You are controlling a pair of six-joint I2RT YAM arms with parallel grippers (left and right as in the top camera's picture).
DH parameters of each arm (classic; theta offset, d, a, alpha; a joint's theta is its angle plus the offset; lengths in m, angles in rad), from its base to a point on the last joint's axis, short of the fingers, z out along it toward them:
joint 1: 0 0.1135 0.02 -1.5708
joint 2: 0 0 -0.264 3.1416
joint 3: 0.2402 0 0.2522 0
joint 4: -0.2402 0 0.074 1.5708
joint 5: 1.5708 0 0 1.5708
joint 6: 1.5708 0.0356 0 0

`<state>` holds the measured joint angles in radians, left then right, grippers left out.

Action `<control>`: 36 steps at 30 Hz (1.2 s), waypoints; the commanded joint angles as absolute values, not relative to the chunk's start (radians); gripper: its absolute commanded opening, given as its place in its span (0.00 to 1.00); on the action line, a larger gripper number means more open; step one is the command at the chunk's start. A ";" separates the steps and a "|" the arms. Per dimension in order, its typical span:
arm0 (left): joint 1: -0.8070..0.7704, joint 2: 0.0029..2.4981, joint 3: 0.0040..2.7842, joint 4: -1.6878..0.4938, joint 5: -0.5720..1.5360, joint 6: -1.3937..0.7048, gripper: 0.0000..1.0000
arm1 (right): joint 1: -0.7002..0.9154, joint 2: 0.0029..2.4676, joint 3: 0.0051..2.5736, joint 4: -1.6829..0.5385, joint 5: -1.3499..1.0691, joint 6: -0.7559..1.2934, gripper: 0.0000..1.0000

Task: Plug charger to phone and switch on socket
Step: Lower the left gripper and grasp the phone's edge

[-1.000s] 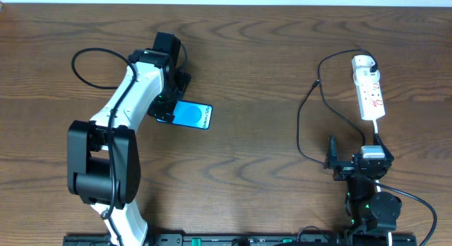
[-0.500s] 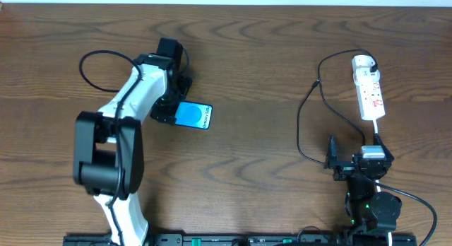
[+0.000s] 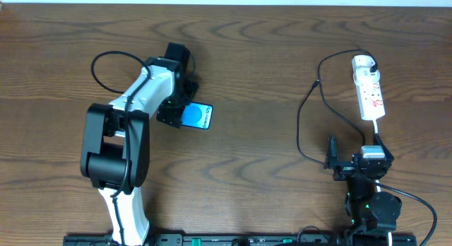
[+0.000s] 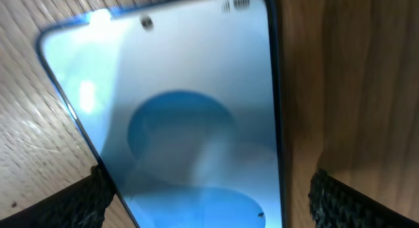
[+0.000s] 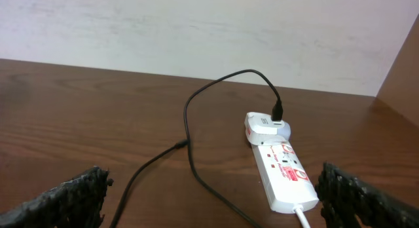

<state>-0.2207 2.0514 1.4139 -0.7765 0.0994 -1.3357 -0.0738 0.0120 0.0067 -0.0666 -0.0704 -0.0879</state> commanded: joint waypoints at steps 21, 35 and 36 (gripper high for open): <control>-0.233 2.106 1.411 -0.821 0.086 -1.370 0.87 | -0.075 0.006 0.006 -0.071 -0.062 -0.083 0.99; -0.233 2.106 1.411 -0.804 0.087 -1.151 0.76 | -0.075 0.006 0.006 -0.071 -0.062 -0.083 0.99; -0.233 2.106 1.411 -0.807 0.087 -1.142 0.76 | -0.075 0.006 0.006 -0.071 -0.062 -0.083 0.99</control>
